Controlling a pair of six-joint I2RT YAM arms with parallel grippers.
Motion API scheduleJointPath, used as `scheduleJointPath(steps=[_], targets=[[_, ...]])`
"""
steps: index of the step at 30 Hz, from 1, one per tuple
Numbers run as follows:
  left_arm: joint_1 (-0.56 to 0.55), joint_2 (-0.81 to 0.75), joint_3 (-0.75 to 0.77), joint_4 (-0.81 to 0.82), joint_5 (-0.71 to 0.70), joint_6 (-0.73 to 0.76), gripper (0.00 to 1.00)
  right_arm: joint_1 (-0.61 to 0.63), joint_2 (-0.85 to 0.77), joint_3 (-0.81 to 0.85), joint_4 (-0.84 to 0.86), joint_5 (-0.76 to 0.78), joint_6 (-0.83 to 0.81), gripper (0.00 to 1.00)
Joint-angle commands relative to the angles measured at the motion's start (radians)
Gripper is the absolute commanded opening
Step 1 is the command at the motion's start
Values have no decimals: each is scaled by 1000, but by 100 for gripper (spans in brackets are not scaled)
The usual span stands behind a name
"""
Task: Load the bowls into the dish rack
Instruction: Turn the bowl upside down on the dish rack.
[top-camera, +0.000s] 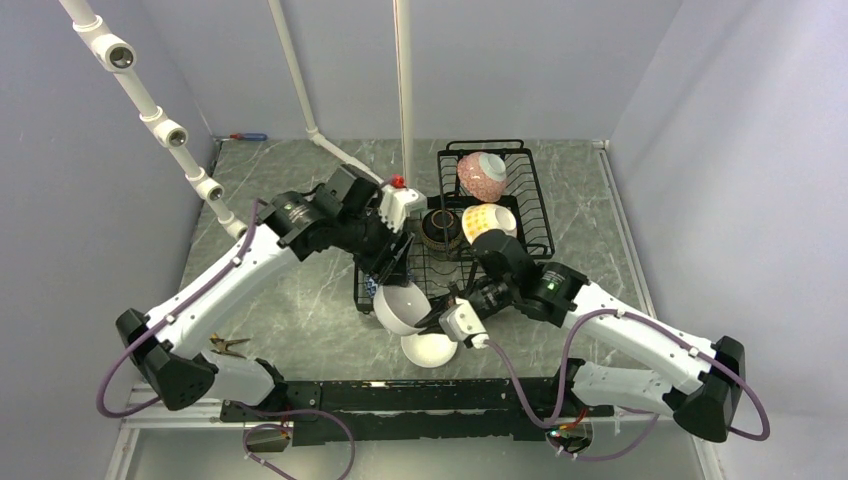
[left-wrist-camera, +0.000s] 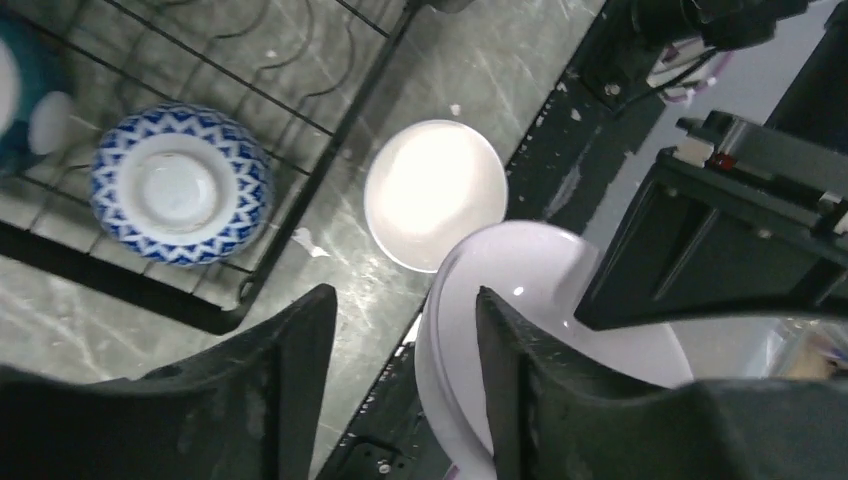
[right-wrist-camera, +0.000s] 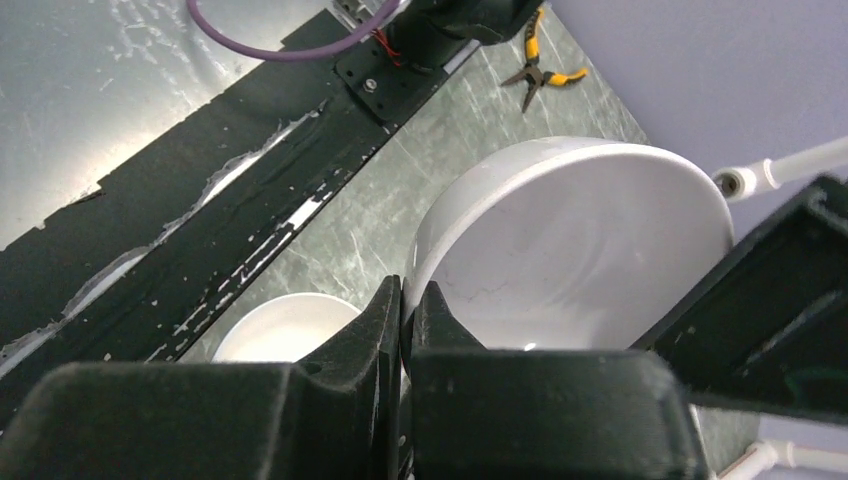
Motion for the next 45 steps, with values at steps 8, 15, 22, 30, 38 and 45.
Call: scheduleJointPath(steps=[8, 15, 22, 30, 38, 45], targets=[[8, -448, -228, 388, -242, 217, 90, -22, 12, 135, 99, -11, 151, 0], [8, -805, -504, 516, 26, 738, 94, -23, 39, 208, -17, -48, 127, 0], [8, -795, -434, 200, 190, 1113, 95, -22, 60, 238, -70, -54, 120, 0], [8, -725, -437, 226, 156, 1376, 94, -22, 101, 280, -151, -70, 116, 0], [8, -611, -394, 142, 285, 1519, 94, -23, 113, 294, -158, -71, 147, 0], [3, -521, -414, 179, 377, 1552, 84, -22, 134, 319, -189, -76, 133, 0]])
